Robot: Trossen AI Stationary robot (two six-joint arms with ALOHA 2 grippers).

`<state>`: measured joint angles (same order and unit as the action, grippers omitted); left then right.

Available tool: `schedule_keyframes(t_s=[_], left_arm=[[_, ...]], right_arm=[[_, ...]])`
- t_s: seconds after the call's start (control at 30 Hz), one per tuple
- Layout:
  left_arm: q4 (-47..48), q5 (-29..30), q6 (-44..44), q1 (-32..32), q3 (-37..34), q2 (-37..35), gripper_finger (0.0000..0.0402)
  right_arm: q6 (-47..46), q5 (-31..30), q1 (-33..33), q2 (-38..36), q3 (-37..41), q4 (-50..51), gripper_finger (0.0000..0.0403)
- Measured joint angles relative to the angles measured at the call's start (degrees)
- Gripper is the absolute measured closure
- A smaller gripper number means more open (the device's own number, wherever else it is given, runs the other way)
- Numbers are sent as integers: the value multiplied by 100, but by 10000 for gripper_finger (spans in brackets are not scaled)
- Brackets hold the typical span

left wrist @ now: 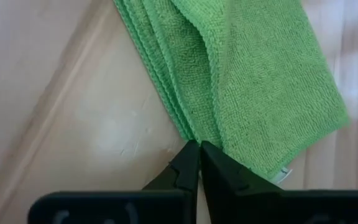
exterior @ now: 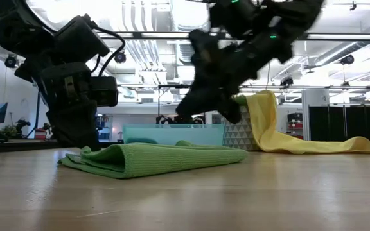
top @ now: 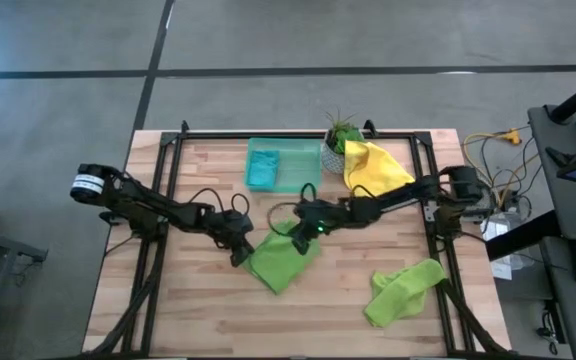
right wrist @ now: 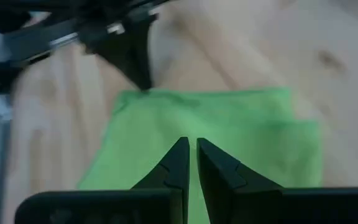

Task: Fold microfiber towels
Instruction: Fold the green microfiber towel

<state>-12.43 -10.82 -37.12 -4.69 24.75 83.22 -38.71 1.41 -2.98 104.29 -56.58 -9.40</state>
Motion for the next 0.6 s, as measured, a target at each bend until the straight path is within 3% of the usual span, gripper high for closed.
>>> schedule_keyframes(t_s=[0.33, 0.6], left_arm=[[24, 4, -13, 3, 2, -21, 401], [13, -198, -146, 1, 11, -164, 401]], right_arm=[[862, 242, 454, 1365, -2009, 1973, 376], [886, 176, 452, 1923, -2553, 2552, 376]])
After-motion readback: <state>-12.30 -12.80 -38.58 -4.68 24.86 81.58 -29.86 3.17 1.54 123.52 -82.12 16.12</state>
